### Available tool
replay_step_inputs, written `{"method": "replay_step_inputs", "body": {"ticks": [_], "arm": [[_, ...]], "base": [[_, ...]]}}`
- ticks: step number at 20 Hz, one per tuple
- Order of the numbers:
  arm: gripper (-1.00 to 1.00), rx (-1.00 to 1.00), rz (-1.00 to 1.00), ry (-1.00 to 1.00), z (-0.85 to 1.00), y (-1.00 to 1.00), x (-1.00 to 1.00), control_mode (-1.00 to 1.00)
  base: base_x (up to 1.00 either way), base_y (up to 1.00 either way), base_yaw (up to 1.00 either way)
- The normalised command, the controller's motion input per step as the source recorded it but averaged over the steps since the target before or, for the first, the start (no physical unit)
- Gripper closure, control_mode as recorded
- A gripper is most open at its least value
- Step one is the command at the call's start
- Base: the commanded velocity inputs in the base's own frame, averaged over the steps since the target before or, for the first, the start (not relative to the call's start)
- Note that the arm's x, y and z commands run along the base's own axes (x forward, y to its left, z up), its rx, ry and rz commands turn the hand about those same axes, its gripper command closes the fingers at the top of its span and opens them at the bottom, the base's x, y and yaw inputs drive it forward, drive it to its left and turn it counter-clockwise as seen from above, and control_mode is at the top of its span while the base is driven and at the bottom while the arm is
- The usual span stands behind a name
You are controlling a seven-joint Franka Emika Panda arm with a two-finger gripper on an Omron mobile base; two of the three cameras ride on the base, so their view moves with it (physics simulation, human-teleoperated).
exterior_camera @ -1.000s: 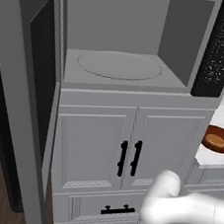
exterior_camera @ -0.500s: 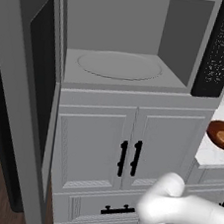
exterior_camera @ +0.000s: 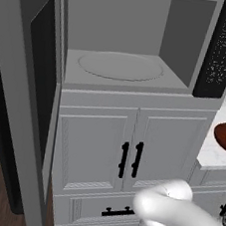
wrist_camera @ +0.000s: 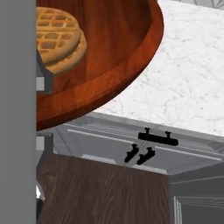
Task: Open the microwave, place the bowl with waffle inside the microwave, then close the microwave door and turn it on.
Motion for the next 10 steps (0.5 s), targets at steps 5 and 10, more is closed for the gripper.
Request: {"method": "replay_step_inputs", "body": {"ticks": [5, 10], "arm": [[1.0, -0.23, -0.17, 0.0, 0.32, 1.0, -0.38, -1.0], [1.0, -0.15, -0.14, -0.01, 0.38, 1.0, -0.46, -1.0]], "base": [[0.0, 0.0, 0.0], [0.0, 0.0, 0.0]]}}
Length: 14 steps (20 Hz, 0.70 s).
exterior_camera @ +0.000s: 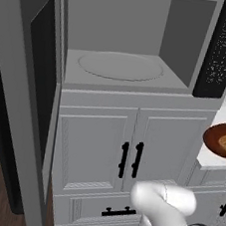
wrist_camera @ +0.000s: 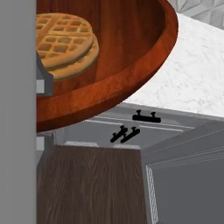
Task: Open the microwave, place the bowl with waffle inside the microwave, then close the microwave door and turn it on.
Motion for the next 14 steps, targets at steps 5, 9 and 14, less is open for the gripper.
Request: {"method": "replay_step_inputs", "body": {"ticks": [5, 9, 14], "arm": [[1.0, -0.01, 0.0, -0.13, 0.33, 0.88, -0.58, -1.0], [1.0, 0.0, 0.0, -0.11, 0.22, 0.72, -0.63, -1.0], [1.0, 0.01, 0.06, -0.08, 0.47, 0.88, -0.35, -1.0]], "base": [[0.0, 0.0, 0.0], [0.0, 0.0, 0.0], [0.0, 0.0, 0.0]]}}
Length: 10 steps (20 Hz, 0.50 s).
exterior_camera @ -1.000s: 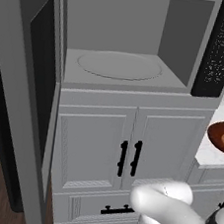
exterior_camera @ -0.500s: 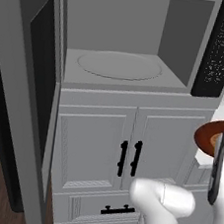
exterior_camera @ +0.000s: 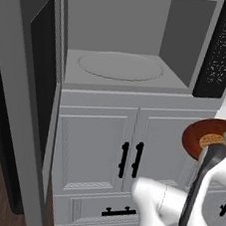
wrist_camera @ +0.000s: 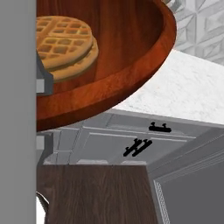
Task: Open the microwave, place the bowl with waffle inside the microwave, then close the microwave door and turn it on.
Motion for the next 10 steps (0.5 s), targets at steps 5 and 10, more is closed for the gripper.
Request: {"method": "replay_step_inputs", "body": {"ticks": [5, 10], "arm": [[1.0, 0.12, 0.2, -0.14, 0.5, 0.73, -0.27, -1.0], [1.0, 0.13, 0.19, -0.2, 0.51, 0.83, -0.15, -1.0]], "base": [[0.0, 0.0, 0.0], [0.0, 0.0, 0.0]]}}
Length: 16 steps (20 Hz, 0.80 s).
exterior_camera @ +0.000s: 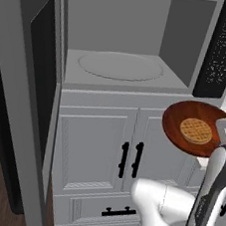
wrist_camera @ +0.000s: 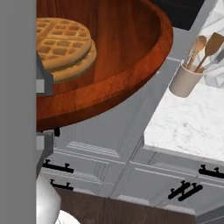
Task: Open the microwave, place the bowl with waffle inside the microwave, then close the microwave door and turn it on.
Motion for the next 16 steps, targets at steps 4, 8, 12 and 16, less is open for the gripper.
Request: {"method": "replay_step_inputs", "body": {"ticks": [4, 8, 12, 16], "arm": [[1.0, 0.07, 0.0, -0.26, 0.72, 0.97, -0.04, -1.0], [1.0, 0.06, 0.0, 0.0, 0.9, 0.82, 0.0, -1.0], [1.0, 0.02, 0.0, 0.01, 0.78, 0.36, 0.01, -1.0], [1.0, 0.03, 0.0, -0.19, 0.36, 0.0, 0.23, -1.0]], "base": [[0.0, 0.0, 0.0], [0.0, 0.0, 0.0], [0.0, 0.0, 0.0], [0.0, 0.0, 0.0]]}}
